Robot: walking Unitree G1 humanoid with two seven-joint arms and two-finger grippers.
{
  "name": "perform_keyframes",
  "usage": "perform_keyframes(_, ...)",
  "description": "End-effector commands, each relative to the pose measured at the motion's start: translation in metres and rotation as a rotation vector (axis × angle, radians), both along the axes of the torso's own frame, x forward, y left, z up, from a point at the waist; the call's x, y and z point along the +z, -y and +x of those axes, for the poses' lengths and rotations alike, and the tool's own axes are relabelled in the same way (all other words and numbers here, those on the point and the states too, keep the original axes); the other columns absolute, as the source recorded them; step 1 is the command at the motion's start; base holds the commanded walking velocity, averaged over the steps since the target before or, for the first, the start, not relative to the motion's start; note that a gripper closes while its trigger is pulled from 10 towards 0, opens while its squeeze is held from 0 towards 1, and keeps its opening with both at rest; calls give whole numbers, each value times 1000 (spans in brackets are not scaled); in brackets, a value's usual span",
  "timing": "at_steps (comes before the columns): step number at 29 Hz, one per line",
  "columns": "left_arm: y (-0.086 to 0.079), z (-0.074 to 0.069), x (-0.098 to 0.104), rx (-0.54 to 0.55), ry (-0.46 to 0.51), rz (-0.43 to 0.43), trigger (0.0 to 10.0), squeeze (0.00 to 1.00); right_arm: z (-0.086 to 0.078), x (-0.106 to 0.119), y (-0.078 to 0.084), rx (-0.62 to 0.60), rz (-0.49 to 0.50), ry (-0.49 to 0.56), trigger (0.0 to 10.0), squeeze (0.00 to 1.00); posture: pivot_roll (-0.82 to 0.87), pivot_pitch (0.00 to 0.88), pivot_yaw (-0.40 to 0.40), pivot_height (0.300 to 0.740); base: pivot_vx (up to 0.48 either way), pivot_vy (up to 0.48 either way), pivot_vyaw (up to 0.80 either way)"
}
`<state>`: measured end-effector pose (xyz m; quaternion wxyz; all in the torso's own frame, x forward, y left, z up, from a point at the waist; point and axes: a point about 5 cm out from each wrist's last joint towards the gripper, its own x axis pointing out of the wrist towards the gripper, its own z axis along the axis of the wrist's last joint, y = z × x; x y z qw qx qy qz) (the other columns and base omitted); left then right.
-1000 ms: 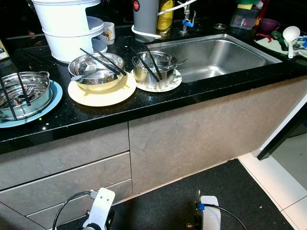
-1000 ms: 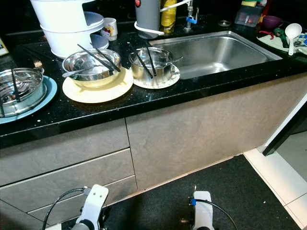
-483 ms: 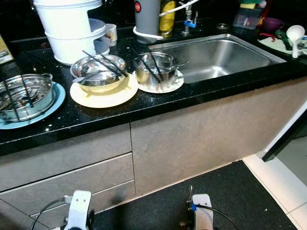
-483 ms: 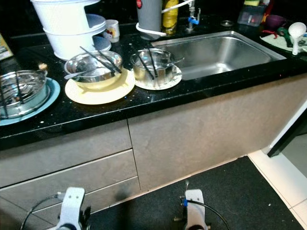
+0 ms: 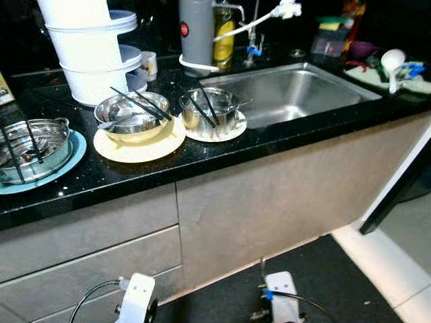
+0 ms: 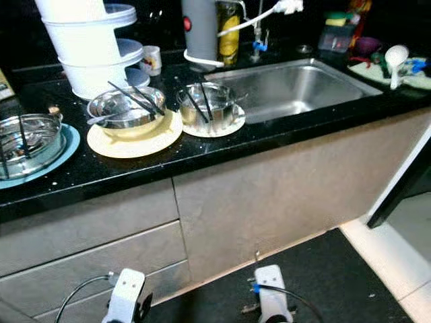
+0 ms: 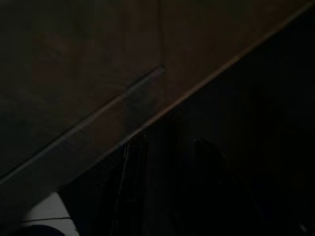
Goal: Kitchen organization
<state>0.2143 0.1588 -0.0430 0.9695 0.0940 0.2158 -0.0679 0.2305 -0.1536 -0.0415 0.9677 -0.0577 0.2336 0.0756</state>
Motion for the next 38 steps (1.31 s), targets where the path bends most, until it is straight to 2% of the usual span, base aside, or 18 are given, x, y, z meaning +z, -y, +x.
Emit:
perform_keyframes(1, -3, -4, -2, 17, -1, 14, 10000, 0, -2, -2, 0, -1, 3, -24, 10000, 0, -82, 103, -78, 740, 0, 0, 0)
perform_keyframes(5, -3, -8, -6, 60, -25, -6, 10000, 0, 0, -2, 0, 38, -22, -26, 10000, 0, -77, 100, -109, 740, 0, 0, 0)
perform_keyframes(9, 4, -7, -2, 15, 14, 4, 10000, 0, 4, 1, 0, 72, -24, -17, 10000, 0, -64, 105, -130, 740, 0, 0, 0)
perform_keyframes(12, 4, -6, 1, 13, 48, 5, 10000, 0, 7, 4, -2, 86, -15, 2, 10000, 0, -54, 111, -120, 740, 0, 0, 0)
perform_keyframes(13, -1, -6, 5, 14, 76, 3, 10000, 0, 5, 6, -2, 71, 14, 30, 10000, 0, -51, 117, -95, 740, 0, 0, 0)
perform_keyframes(16, -1, -6, 5, 14, 76, 3, 10000, 0, 5, 6, -2, 71, 14, 30, 10000, 0, -51, 117, -95, 740, 0, 0, 0)
perform_keyframes(18, -7, -6, 8, 36, 93, -19, 10000, 0, 1, 5, -2, 58, 31, 38, 10000, 0, -49, 119, -73, 740, 0, 0, 0)
perform_keyframes(21, -11, -6, 7, 118, 70, -86, 10000, 0, -4, 0, -1, 29, 50, 16, 10000, 0, -50, 117, -67, 740, 0, 0, 0)
perform_keyframes(22, -12, -6, 2, 132, 30, -91, 10000, 0, -7, -3, 0, 15, 52, -11, 10000, 0, -49, 116, -63, 740, 0, 0, 0)
perform_keyframes(23, -12, -6, 2, 132, 30, -91, 10000, 0, -7, -3, 0, 15, 52, -11, 10000, 0, -49, 116, -63, 740, 0, 0, 0)
perform_keyframes(24, -13, -8, -5, 127, -40, -55, 10000, 0, -9, -7, -1, 1, 51, -47, 10000, 0, -46, 110, -48, 740, 0, 0, 0)
perform_keyframes(27, -15, -11, -11, 115, -88, -26, 10000, 0, -11, -10, -2, -11, 41, -81, 10000, 0, -48, 109, -40, 740, 0, 0, 0)
perform_keyframes(28, -19, -13, -14, 155, -119, -19, 10000, 0, -13, -14, -3, -23, 36, -114, 10000, 0, -55, 108, -28, 740, 0, 0, 0)
perform_keyframes(30, -23, -14, -15, 198, -123, -33, 10000, 0, -14, -16, -5, -36, 28, -137, 10000, 0, -56, 105, -20, 740, 0, 0, 0)
perform_keyframes(35, -11, -7, -12, 34, -135, 3, 10000, 0, -17, -19, -3, -64, 17, -160, 10000, 0, -53, 95, -4, 740, 0, 0, 0)
perform_keyframes(38, -7, -4, -10, 18, -123, 4, 10000, 0, -17, -19, 0, -77, 2, -156, 10000, 0, -52, 93, -12, 740, 0, 0, 0)
